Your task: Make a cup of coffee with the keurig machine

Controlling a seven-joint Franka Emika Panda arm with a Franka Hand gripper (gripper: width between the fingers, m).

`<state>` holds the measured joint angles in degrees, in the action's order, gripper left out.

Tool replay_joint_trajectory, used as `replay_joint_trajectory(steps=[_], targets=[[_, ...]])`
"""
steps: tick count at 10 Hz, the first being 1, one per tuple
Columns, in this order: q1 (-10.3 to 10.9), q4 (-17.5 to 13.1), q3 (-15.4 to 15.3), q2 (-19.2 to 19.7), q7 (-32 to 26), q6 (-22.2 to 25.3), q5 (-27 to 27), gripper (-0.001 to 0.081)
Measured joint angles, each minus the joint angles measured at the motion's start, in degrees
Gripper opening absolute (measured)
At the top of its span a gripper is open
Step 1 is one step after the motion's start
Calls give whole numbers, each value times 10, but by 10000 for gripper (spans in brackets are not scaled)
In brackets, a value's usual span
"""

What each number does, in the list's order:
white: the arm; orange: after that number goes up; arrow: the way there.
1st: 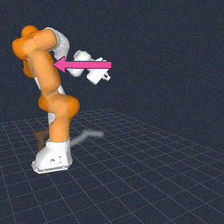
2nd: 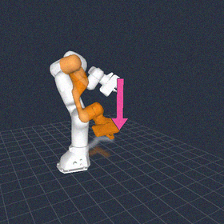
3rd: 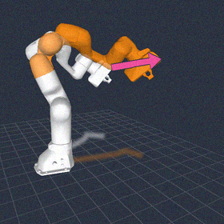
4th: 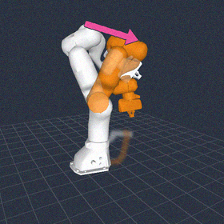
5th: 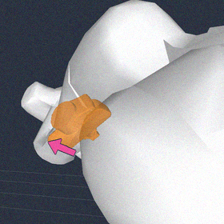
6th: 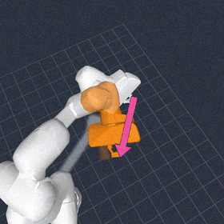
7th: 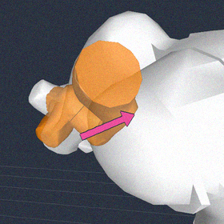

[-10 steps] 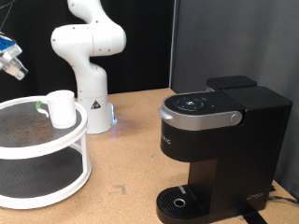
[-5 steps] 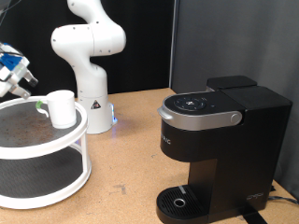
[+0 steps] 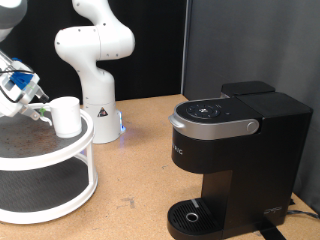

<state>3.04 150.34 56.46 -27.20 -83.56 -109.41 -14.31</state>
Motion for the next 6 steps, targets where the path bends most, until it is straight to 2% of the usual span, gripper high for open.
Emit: replay_joint_trajectory(steps=[6], targets=[[0, 19, 4, 0, -16, -24, -18, 807]])
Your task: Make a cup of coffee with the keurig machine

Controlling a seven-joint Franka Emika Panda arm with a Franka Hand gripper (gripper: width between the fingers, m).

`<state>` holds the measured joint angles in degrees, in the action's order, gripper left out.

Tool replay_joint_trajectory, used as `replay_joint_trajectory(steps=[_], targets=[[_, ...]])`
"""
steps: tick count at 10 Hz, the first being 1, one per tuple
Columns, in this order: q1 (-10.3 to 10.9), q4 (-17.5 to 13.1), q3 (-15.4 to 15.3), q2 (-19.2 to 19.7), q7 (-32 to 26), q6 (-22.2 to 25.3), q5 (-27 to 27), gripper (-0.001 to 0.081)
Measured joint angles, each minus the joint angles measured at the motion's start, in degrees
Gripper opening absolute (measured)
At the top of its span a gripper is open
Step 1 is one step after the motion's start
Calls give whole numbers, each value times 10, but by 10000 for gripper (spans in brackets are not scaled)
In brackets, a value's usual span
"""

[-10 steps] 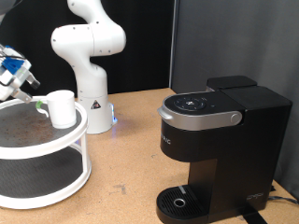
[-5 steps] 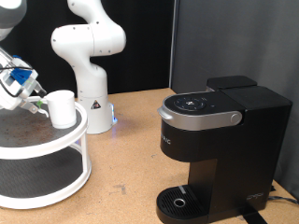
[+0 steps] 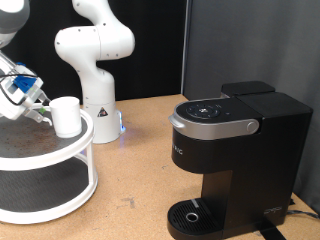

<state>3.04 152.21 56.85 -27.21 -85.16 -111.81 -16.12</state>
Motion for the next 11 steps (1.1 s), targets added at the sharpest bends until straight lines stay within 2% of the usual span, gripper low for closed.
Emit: replay_joint_trajectory(steps=[2, 3, 4, 5, 6, 7, 11], targets=[[0, 2, 0, 0, -1, 0, 0, 549], [0, 2, 0, 0, -1, 0, 0, 549], [0, 3, 0, 0, -1, 0, 0, 365], [0, 4, 0, 0, -1, 0, 0, 229], [-1, 5, 0, 0, 1, 0, 0, 229], [-5, 5, -3, -1, 6, 0, 2, 70], [-30, -1, -31, -33, 40, 41, 8, 71]])
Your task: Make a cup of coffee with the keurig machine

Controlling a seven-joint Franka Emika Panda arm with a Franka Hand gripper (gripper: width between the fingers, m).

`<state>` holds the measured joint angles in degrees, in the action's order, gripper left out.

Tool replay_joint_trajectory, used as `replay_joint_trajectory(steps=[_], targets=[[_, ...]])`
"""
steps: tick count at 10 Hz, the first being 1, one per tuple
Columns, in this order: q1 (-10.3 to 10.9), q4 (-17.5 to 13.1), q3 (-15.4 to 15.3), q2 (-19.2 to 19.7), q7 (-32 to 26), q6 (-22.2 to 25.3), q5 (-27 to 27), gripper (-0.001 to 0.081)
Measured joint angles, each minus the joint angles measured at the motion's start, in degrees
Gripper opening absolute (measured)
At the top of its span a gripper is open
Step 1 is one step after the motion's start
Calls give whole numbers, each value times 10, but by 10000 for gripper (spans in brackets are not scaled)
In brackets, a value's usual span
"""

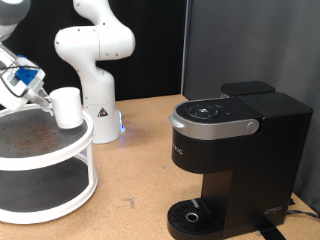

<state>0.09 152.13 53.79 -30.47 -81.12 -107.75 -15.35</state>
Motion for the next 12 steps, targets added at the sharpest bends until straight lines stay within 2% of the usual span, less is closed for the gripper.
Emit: replay_joint_trajectory(steps=[3, 5, 6, 7, 9, 10, 12], targets=[[-8, -11, -30, -47, 49, 32, -10, 71], [-8, -30, -37, -59, 59, 84, -8, 71], [-8, -27, -37, -59, 59, 76, -8, 71], [-8, -20, -38, -60, 68, 56, -18, 71], [0, 4, -48, -60, 89, -8, -82, 71], [13, 13, -58, -58, 102, -43, -115, 71], [41, 20, -86, -47, 137, -107, -148, 71]])
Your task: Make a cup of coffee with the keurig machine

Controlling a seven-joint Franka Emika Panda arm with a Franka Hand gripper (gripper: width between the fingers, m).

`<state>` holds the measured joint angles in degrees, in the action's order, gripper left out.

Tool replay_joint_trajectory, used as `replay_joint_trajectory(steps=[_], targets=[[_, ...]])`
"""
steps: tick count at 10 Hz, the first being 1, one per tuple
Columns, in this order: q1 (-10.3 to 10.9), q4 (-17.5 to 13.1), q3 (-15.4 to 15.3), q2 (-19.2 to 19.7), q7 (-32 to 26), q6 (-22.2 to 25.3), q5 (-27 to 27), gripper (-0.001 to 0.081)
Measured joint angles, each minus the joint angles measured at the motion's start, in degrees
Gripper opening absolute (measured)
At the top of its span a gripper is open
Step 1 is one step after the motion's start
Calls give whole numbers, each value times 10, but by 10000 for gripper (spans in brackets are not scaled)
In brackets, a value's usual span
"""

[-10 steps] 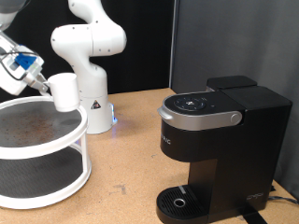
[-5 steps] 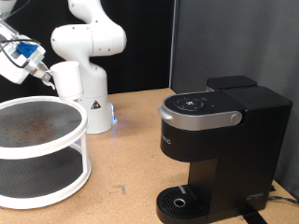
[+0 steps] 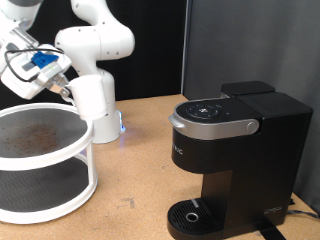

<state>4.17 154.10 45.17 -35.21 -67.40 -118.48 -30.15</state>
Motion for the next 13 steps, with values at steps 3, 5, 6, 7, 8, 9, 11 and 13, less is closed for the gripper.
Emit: replay_joint_trajectory(steps=[3, 5, 6, 7, 8, 9, 11, 13], targets=[[56, 1, -22, 29, 7, -80, -55, 71], [93, -6, -25, 51, 7, -104, -80, 71], [105, -14, -25, 66, 6, -104, -80, 71], [104, -13, -23, 65, 6, -104, -80, 71], [104, -12, -21, 65, 6, -104, -81, 71], [107, -5, -22, 66, 3, -120, -93, 71], [135, 21, -24, 82, -21, -200, -130, 71], [167, 26, -24, 125, -22, -242, -147, 71]])
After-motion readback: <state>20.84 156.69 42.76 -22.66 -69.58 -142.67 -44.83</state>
